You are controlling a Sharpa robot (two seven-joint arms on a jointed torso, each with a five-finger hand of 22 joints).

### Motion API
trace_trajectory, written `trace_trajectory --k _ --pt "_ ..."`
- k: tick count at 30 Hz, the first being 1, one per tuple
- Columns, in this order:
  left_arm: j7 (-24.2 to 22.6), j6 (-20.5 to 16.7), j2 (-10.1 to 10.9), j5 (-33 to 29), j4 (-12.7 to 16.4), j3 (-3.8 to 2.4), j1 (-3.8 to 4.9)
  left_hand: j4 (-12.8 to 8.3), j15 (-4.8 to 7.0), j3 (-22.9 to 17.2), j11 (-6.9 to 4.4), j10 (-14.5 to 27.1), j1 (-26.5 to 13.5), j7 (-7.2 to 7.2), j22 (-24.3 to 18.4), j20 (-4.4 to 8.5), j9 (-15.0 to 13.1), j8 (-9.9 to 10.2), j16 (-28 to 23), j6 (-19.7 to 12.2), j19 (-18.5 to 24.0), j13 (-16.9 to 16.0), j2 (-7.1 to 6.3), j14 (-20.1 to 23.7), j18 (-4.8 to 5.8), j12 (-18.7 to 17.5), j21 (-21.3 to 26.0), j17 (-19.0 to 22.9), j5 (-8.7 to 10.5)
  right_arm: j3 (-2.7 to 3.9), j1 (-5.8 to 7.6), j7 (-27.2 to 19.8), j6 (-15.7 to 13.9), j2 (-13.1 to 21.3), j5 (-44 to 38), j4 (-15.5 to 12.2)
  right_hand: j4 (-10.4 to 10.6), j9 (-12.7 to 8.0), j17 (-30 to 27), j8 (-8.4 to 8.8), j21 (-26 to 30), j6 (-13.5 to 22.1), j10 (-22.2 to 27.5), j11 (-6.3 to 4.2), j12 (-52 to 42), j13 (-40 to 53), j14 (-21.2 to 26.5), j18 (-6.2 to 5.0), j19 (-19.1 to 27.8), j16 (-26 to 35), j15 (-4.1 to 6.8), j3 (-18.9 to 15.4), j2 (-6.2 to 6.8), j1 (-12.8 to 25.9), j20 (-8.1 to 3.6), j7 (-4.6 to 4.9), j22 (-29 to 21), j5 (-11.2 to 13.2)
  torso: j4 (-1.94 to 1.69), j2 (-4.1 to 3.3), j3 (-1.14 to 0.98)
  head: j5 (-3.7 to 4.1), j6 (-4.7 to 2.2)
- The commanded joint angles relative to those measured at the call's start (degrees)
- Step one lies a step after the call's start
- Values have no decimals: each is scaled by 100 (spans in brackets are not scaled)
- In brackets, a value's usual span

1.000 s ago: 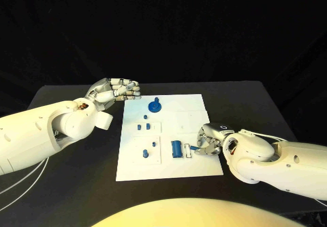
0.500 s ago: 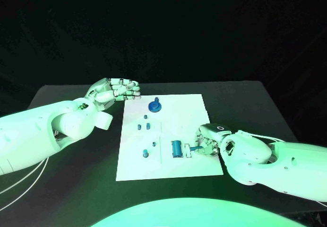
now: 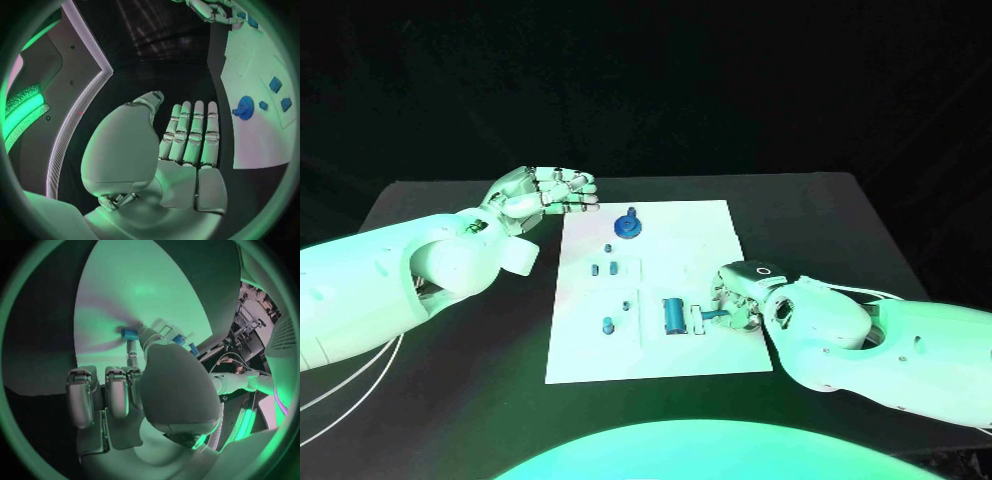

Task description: Assemble the parts on the task board

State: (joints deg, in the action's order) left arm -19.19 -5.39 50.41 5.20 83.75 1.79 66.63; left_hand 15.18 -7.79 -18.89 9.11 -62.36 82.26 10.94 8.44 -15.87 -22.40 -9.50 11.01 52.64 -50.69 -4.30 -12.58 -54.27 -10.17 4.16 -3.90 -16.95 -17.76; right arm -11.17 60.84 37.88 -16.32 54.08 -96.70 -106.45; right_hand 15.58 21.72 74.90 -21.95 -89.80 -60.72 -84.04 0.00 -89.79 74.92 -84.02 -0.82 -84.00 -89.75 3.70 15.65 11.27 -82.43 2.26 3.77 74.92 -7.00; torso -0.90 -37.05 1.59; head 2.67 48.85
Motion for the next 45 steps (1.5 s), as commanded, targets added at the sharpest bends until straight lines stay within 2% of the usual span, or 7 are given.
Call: trace_trajectory --k 1,11,28,34,39,43,45 --pt "-14 76 0 2 19 -4 -2 25 -11 27 3 -15 37 19 -13 -8 8 21 -24 14 3 -3 15 -34 -32 -30 11 -8 30 -46 -52 165 479 -16 -257 90 17 -7 1510 17 -20 -19 -596 -34 -21 1508 -598 82 -600 -25 24 34 16 -12 -14 11 1508 -3 1 -1 -2 5 6" --pt "-14 63 0 6 18 -4 -2 25 -11 28 3 -15 38 19 -14 -8 8 22 -25 14 3 -3 15 -34 -32 -30 12 -8 30 -47 -44 -4 394 88 -332 24 -51 -11 1510 0 -20 -108 -596 -80 -21 1508 -598 82 -600 -25 60 348 -157 -47 -36 -46 1508 -3 4 -1 -9 4 13" --pt "-16 59 -21 10 0 -4 -2 26 -11 28 3 -13 45 22 -18 -9 10 23 -28 15 6 -2 20 -36 -31 -30 13 -10 31 -41 145 -245 -476 368 110 -170 -3 2 1510 -46 -20 -171 -596 -134 -21 1508 -598 82 -600 -25 113 558 -234 241 -86 -108 1508 8 7 -8 -13 27 27" --pt "-11 55 -25 10 -3 -4 -2 27 -11 28 3 -13 55 22 -23 -9 10 23 -31 17 8 -2 26 -39 -31 -29 14 -13 30 -39 181 -334 -957 412 859 -223 -53 5 1510 -52 -20 -160 -596 -139 -21 1508 -598 82 -600 -25 117 598 -183 248 -93 -108 1508 11 3 -8 -7 34 27" --pt "-7 51 -27 10 -2 -4 -2 27 -11 28 3 -13 55 22 -23 -9 10 23 -31 17 8 -2 26 -39 -31 -29 14 -13 30 -40 189 -421 -1320 410 1832 -217 -58 6 1510 -53 -20 -149 -596 -130 -21 1508 -598 82 -600 -25 111 605 -131 307 -93 -95 1508 17 -6 -8 -4 53 78" --pt "-3 47 -25 10 -1 -4 -2 27 -11 28 3 -13 55 22 -23 -9 10 23 -31 17 8 -2 26 -39 -31 -29 14 -13 30 -43 178 -523 -1470 342 2740 -160 -32 4 1510 -52 -20 -134 -596 -113 -21 1508 -598 82 -600 -25 97 609 -94 428 -85 -73 1508 23 2 0 5 47 87" --pt "-2 48 -25 10 -1 -4 -1 27 -11 28 3 -13 55 22 -23 -9 10 23 -31 17 8 -2 26 -39 -31 -29 14 -13 30 -44 156 -594 -1508 302 2957 -149 -24 5 1510 -53 -20 -131 -596 -107 -21 1508 -598 82 -600 -25 92 601 -84 468 -83 -67 1508 28 7 -7 -6 39 77"
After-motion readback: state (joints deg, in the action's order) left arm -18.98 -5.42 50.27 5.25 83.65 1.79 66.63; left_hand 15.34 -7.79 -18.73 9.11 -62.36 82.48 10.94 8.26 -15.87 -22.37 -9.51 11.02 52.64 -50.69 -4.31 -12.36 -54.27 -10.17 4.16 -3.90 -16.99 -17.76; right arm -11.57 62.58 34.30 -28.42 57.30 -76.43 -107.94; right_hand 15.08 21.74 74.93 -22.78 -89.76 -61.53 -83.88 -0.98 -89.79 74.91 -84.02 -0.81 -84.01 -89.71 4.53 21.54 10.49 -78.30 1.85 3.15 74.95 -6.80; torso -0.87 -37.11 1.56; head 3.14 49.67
